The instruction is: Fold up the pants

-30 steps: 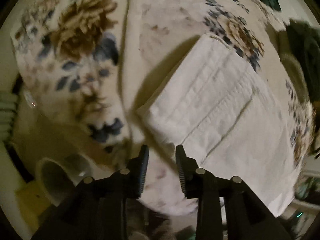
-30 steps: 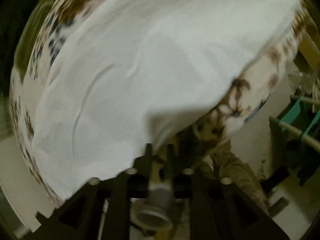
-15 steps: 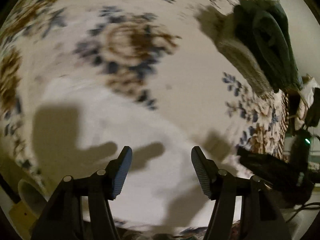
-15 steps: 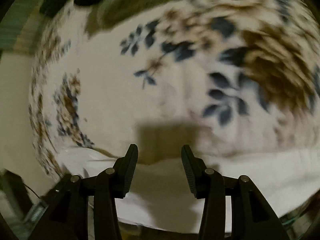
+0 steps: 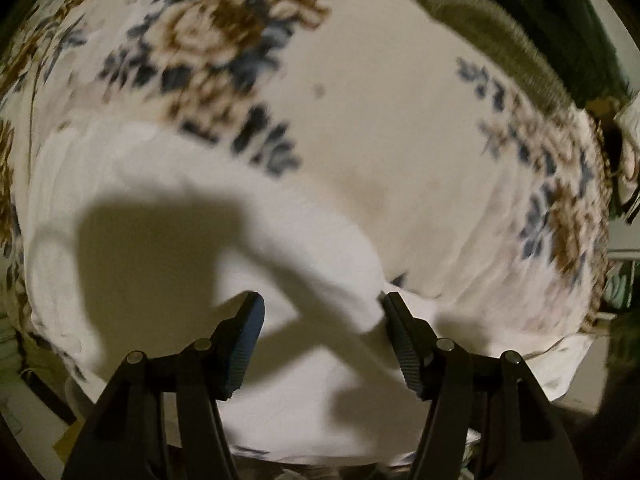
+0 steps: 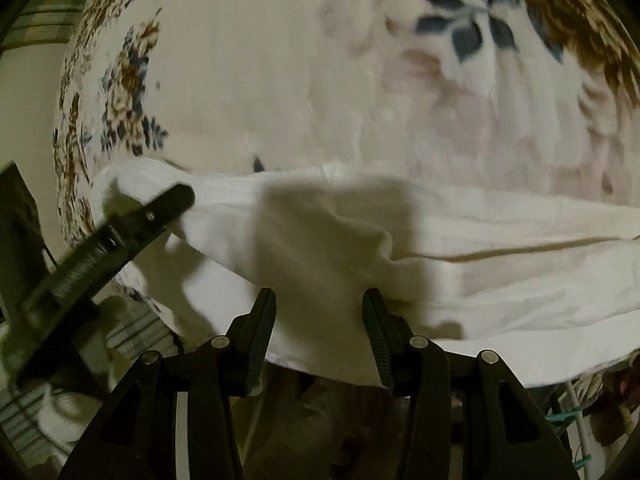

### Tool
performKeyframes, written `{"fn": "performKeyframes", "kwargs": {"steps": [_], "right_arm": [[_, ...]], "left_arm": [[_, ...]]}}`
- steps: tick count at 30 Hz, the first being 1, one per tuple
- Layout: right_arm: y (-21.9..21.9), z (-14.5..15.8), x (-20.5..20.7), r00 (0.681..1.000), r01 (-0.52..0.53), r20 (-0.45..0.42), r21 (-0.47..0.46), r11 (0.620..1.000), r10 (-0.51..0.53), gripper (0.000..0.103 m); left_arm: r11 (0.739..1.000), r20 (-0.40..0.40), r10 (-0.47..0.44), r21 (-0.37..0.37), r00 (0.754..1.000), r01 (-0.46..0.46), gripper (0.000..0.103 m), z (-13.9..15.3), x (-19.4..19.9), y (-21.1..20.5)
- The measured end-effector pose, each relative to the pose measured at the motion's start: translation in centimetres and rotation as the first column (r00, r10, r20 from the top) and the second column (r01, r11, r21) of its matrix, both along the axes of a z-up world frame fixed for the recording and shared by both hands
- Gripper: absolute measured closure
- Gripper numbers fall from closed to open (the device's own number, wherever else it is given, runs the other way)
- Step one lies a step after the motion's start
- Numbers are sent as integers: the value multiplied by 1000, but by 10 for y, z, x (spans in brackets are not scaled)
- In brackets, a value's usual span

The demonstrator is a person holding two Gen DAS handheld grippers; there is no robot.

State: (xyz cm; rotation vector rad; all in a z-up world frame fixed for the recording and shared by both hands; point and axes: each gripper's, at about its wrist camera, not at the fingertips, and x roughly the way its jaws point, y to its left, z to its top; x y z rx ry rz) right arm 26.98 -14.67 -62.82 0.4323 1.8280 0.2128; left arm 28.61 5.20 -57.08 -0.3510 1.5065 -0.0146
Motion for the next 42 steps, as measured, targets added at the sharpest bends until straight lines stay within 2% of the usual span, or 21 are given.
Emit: {"fn": "performKeyframes", "kwargs": {"steps": [3,7,10,12,14,16,18,19,20,21,25,28,31,34,36,37,38,40,42], "right_arm": [[0,-1,-3,999,18,-27,26,1000,-17,55],[-13,13,9,995,96,3,62,993,-97,55],[-23,10,29,987,159,20,63,985,-160,51],[-25,-8,44,985,170,-5,90,981,-171,51],[-12,-34,58,985,159,-82,130,979,-149,51],[2,-61,66,982,117,-166,158,981,-91,51],[14,-71,69,981,72,-190,156,985,-41,51],[18,-69,70,983,50,-181,143,988,-24,68],[20,-65,72,987,44,-157,140,989,-22,89],[19,-55,73,992,47,-124,128,991,-31,92],[5,-3,84,994,82,67,98,992,-89,93],[-8,34,99,971,98,213,74,992,-111,93],[-3,33,113,968,76,240,22,997,-79,93],[15,16,123,956,-19,290,-105,994,49,92],[11,-7,128,974,-24,223,-119,993,50,88],[0,-15,130,984,25,180,-80,996,-10,79],[-9,-14,130,983,69,176,-52,996,-59,73],[-32,0,120,964,165,214,-4,986,-161,35],[-59,21,101,936,239,259,35,970,-239,20]], "left_arm": [[1000,-27,8,-11,1000,-9,38,-7,-14,12],[1000,-33,18,-22,999,-19,37,-8,-21,16],[999,-32,27,-23,999,-28,37,-8,-20,15],[999,-29,29,-23,999,-30,37,-8,-17,13],[999,-17,30,-22,999,-30,37,-2,-15,13],[1000,6,19,-10,1000,-19,37,5,-14,11],[1000,17,13,-6,1000,-13,37,11,-15,10],[1000,21,16,-8,1000,-16,37,15,-16,11],[1000,28,23,-14,999,-22,37,18,-19,15],[999,40,33,-16,999,-32,37,23,-21,17],[997,96,76,14,992,-78,38,36,-34,39],[994,73,104,39,992,-107,38,22,-37,50],[989,22,139,50,990,-140,39,0,-35,56],[988,17,137,73,990,-138,39,-10,-28,57],[989,15,124,84,992,-125,39,-13,-25,56],[989,8,115,89,993,-115,39,-14,-24,55],[990,4,107,91,994,-107,39,-14,-23,55],[991,3,81,103,997,-80,39,-9,-21,49],[992,14,43,118,999,-44,35,0,-20,40]]}}
